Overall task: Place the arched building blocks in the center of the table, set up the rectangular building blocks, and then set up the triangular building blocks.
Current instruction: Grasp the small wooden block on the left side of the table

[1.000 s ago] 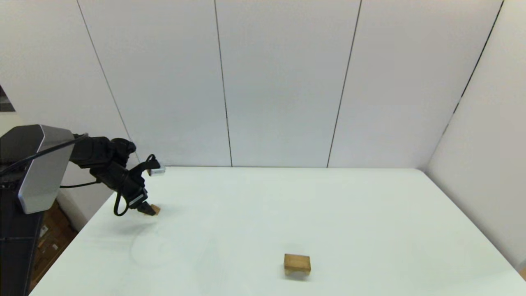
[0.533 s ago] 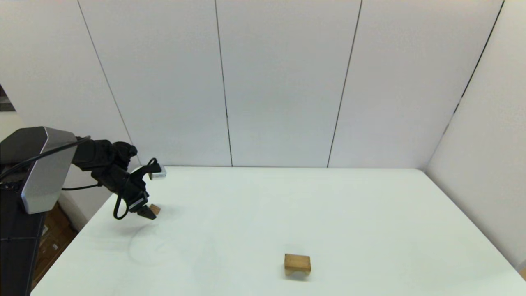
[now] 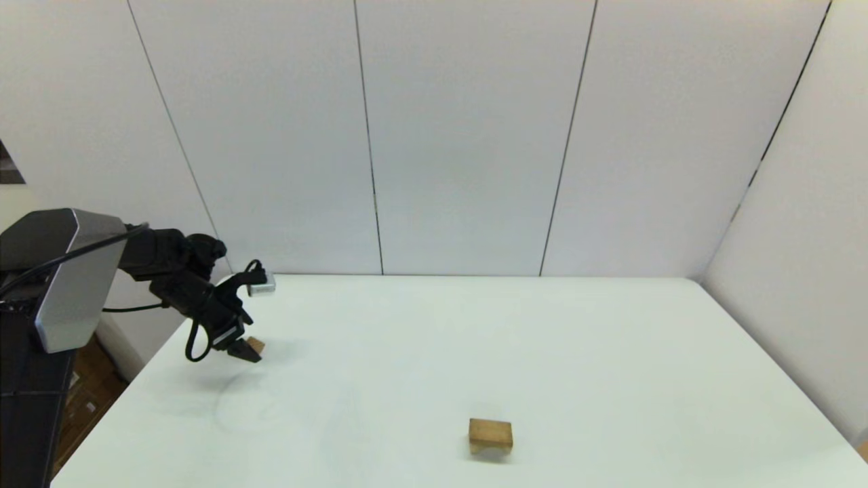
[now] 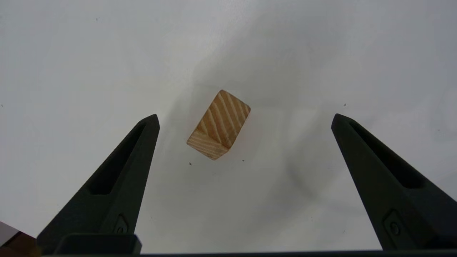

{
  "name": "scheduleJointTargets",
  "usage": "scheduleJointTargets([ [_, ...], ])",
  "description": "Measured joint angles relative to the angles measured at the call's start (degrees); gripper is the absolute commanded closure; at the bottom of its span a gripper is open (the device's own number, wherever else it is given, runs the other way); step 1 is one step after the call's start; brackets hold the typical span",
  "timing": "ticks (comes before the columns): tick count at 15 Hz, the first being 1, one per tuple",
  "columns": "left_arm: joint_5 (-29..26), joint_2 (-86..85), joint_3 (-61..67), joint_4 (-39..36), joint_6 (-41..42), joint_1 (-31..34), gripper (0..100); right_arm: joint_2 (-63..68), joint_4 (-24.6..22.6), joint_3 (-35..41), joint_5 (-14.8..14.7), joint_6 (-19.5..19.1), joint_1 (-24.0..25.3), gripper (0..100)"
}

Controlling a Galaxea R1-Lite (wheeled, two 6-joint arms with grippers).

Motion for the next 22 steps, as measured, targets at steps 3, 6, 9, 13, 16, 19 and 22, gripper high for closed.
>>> scheduleJointTargets([
  [3,0.1,0.0,-1.6,0.2,1.9,0.1,0,0.0,0.0,0.0,0.0,0.0,0.0,0],
  [6,2.7,0.0,-2.1,2.1,4.6,0.5,0,0.0,0.0,0.0,0.0,0.0,0.0,0],
  [9,4.7,0.5,-3.1,2.7,5.2,1.1,0,0.0,0.0,0.0,0.0,0.0,0.0,0],
  [13,4.8,1.3,-4.3,2.9,6.5,1.6,0,0.0,0.0,0.0,0.0,0.0,0.0,0],
  [16,4.9,2.0,-4.9,2.0,6.5,1.4,0,0.0,0.0,0.0,0.0,0.0,0.0,0],
  [19,4.8,3.1,-5.0,-0.6,6.3,1.3,0,0.0,0.0,0.0,0.0,0.0,0.0,0],
  [22,4.9,3.9,-5.0,-0.7,6.2,1.2,0,0.0,0.0,0.0,0.0,0.0,0.0,0],
])
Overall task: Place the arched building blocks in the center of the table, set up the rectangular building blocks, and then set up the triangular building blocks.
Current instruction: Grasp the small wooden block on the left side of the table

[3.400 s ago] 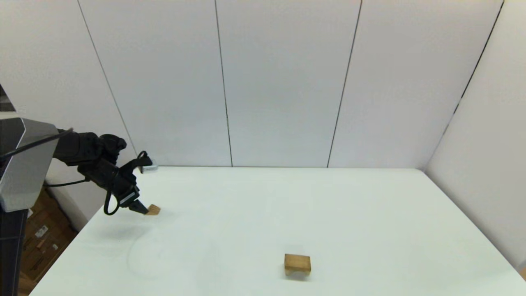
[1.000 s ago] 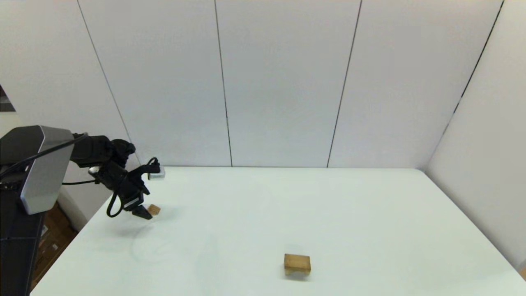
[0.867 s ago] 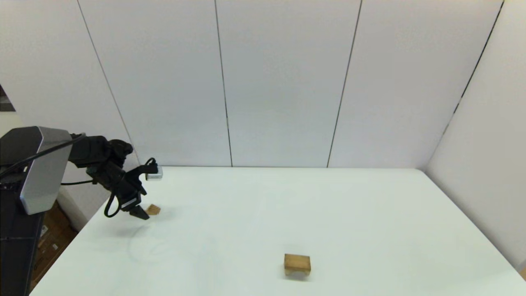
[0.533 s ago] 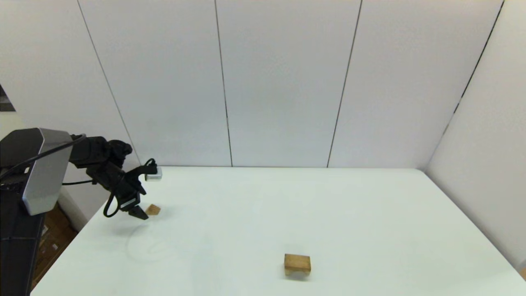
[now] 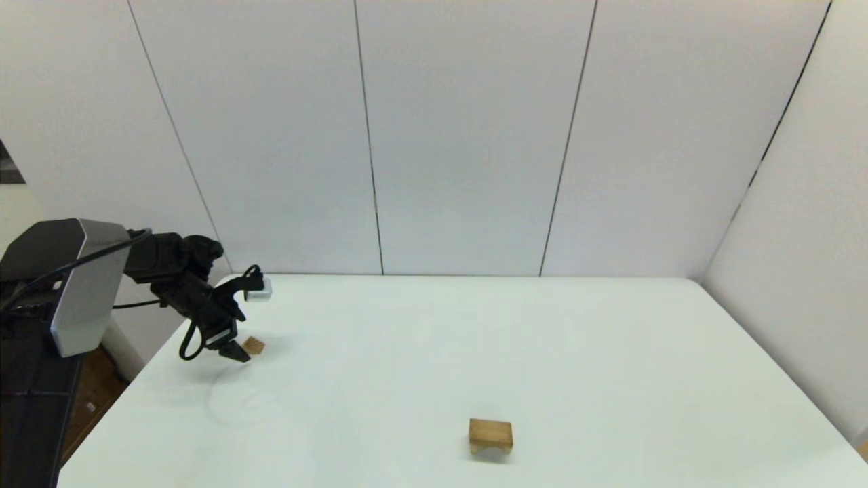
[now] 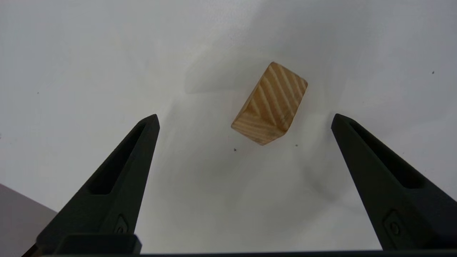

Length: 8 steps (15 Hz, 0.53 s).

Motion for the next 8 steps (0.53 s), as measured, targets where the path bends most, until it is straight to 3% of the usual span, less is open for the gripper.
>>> scheduleJointTargets([
  [8,-0.2,1.4,-0.9,-1.0,-0.3,-0.3,0,0.0,0.0,0.0,0.0,0.0,0.0,0],
])
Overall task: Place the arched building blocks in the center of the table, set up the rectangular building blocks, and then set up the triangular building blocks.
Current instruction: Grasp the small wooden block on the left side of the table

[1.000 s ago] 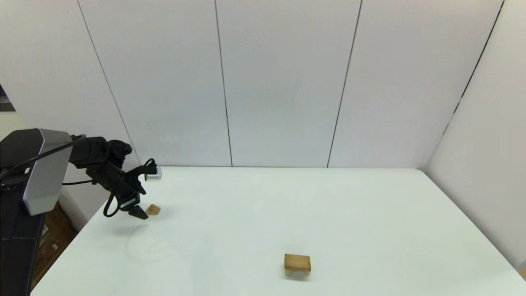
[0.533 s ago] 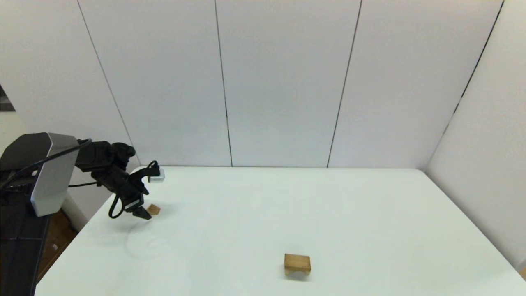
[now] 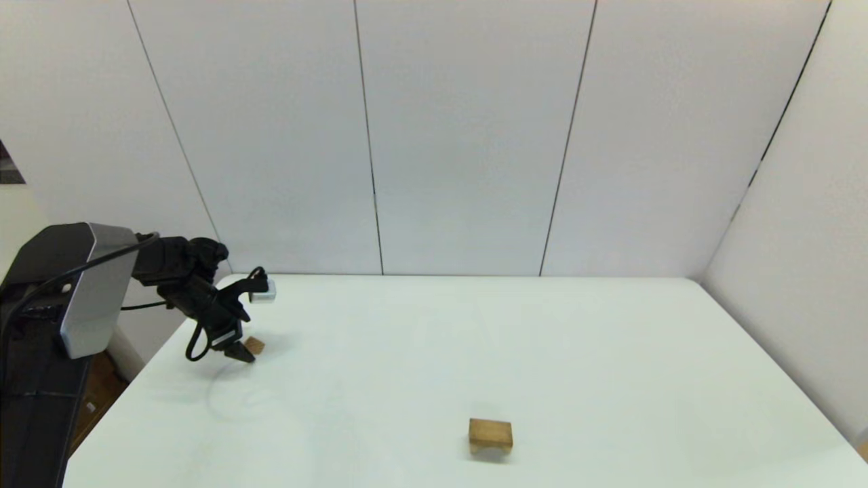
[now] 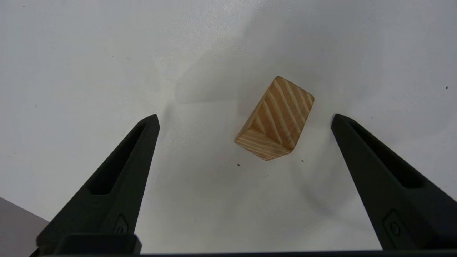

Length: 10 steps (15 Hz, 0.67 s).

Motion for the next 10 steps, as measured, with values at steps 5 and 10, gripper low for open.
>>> scheduleJointTargets([
  [5,0.1,0.2,0.0,0.1,-0.2,0.0,0,0.0,0.0,0.0,0.0,0.0,0.0,0],
  [10,0.1,0.3,0.0,-0.4,-1.4,0.0,100,0.0,0.0,0.0,0.0,0.0,0.0,0],
])
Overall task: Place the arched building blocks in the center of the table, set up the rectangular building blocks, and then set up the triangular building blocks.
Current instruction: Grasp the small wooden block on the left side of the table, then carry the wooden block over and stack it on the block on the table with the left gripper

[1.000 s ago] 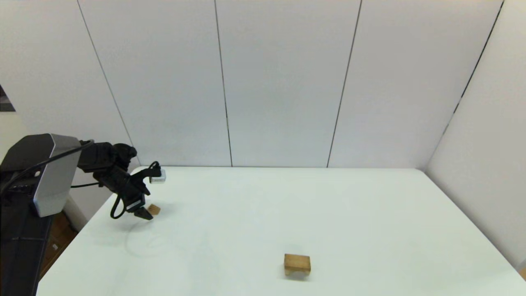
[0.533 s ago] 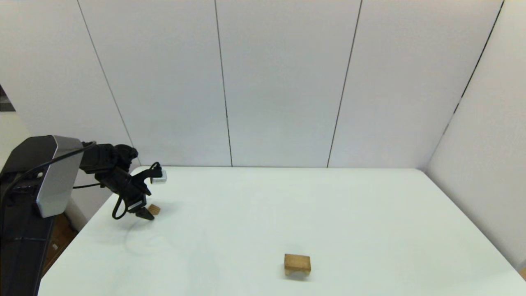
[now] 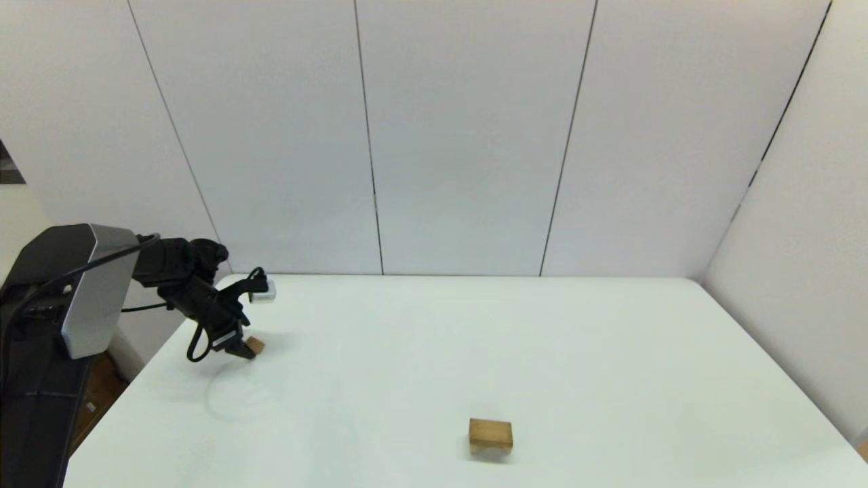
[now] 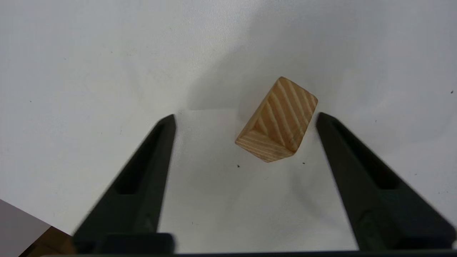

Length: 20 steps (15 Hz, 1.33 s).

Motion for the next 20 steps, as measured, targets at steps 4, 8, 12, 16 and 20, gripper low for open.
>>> scheduleJointTargets([
  [4,-0.1,0.0,0.0,0.0,-0.1,0.0,100,0.0,0.0,0.0,0.0,0.0,0.0,0],
  [8,-0.1,0.0,0.0,0.1,-0.1,0.0,100,0.0,0.0,0.0,0.0,0.0,0.0,0],
  [12,-0.3,-1.0,0.0,0.5,-0.3,-0.1,100,0.0,0.0,0.0,0.0,0.0,0.0,0],
  [16,-3.9,-6.6,0.1,0.6,-3.6,-3.5,100,0.0,0.0,0.0,0.0,0.0,0.0,0],
  [20,-6.0,-14.0,0.0,-0.4,-10.9,-14.6,100,0.0,0.0,0.0,0.0,0.0,0.0,0],
])
